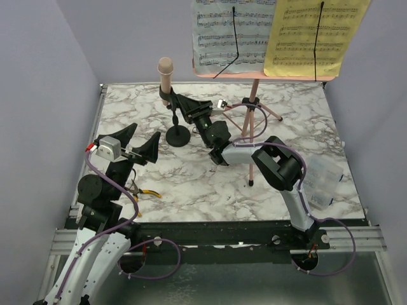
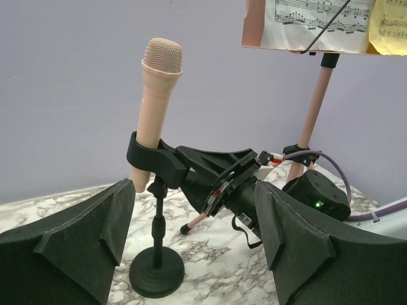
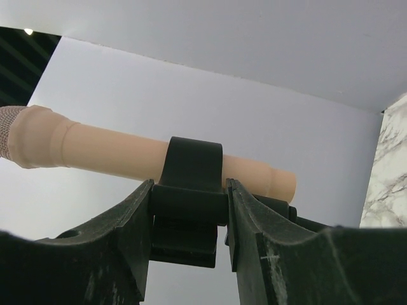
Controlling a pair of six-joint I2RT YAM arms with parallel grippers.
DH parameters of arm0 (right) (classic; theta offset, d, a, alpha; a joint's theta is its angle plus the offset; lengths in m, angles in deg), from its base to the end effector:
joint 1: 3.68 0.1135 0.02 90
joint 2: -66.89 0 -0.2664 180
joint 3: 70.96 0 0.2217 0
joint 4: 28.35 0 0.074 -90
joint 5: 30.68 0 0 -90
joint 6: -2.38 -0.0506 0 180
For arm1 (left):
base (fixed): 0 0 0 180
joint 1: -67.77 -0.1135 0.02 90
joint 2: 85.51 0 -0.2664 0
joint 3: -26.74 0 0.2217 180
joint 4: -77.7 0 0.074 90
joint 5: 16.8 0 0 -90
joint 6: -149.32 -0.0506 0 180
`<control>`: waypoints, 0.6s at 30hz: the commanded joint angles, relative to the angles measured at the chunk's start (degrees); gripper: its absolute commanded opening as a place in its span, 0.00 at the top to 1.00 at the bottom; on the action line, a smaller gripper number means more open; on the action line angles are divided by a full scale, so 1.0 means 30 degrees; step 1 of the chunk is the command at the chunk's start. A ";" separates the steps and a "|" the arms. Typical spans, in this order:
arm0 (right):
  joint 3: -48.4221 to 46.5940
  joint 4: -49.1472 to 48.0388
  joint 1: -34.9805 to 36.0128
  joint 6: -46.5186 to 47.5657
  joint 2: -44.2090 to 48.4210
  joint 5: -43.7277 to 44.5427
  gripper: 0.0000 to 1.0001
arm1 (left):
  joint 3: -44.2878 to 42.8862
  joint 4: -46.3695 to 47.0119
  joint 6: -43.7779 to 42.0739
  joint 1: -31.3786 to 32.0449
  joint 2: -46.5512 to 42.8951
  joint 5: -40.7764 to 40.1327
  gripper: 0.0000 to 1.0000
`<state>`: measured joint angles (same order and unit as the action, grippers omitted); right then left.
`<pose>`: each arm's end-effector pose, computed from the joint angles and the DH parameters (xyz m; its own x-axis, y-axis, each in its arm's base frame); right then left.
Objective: Set up the instrument practice props
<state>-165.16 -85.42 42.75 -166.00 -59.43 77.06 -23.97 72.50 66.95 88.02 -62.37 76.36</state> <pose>0.3395 0.3345 0.2618 -0.4309 0.9006 -0.0567 -0.3854 -0.1268 0.9140 0.0804 -0.0326 0.3682 0.3017 -0.2526 -0.9193 0.4373 0.8935 -0.1020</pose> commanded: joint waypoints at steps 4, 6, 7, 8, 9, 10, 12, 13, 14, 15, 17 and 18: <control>0.1724 0.1117 0.0078 0.0115 0.2250 0.0467 0.40 | 0.0008 -0.0188 0.0003 -0.0157 -0.0116 -0.0291 0.18; 0.2027 0.2636 0.0056 0.0174 0.2872 0.0510 0.31 | 0.0009 -0.0190 0.0003 -0.0180 -0.0096 -0.0291 0.18; 0.2132 0.3187 0.0059 0.0234 0.3086 0.0499 0.28 | 0.0016 -0.0168 0.0003 -0.0187 -0.0074 -0.0291 0.18; 0.2230 0.3728 0.0065 0.0334 0.3313 0.0460 0.24 | 0.0016 -0.0189 0.0018 -0.0197 -0.0091 -0.0292 0.18; 0.2379 0.4202 0.0050 0.0466 0.3576 0.0320 0.20 | 0.0015 -0.0187 0.0003 -0.0216 -0.0077 -0.0292 0.18; 0.2454 0.5078 0.0050 0.0520 0.3824 0.0106 0.17 | 0.0058 -0.0209 0.0010 -0.0245 -0.0069 -0.0291 0.18; 0.2826 0.6688 0.0057 0.0417 0.4520 -0.0332 0.15 | 0.0041 -0.0214 0.0004 -0.0242 -0.0053 -0.0328 0.18; 0.3213 0.7202 0.0074 0.0419 0.4981 -0.0637 0.12 | 0.0045 -0.0217 0.0003 -0.0246 -0.0064 -0.0320 0.18; 0.3644 0.7933 0.0075 0.0458 0.5465 -0.1036 0.10 | 0.0045 -0.0204 0.0002 -0.0246 -0.0046 -0.0320 0.18; 0.4090 0.8652 0.0055 0.0560 0.5953 -0.1408 0.07 | 0.0060 -0.0202 0.0017 -0.0246 -0.0058 -0.0343 0.18; 0.5417 0.9265 0.0063 0.1222 0.7066 -0.2371 0.04 | 0.0037 -0.0211 0.0011 -0.0230 -0.0013 -0.0371 0.18; 0.6240 0.9638 0.0078 0.1662 0.7857 -0.2830 0.02 | 0.0038 -0.0237 0.0003 -0.0225 0.0006 -0.0386 0.18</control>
<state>-152.75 -65.22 42.71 -164.65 -42.45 74.32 -23.97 72.48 66.95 87.61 -62.37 76.36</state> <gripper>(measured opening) 0.953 0.820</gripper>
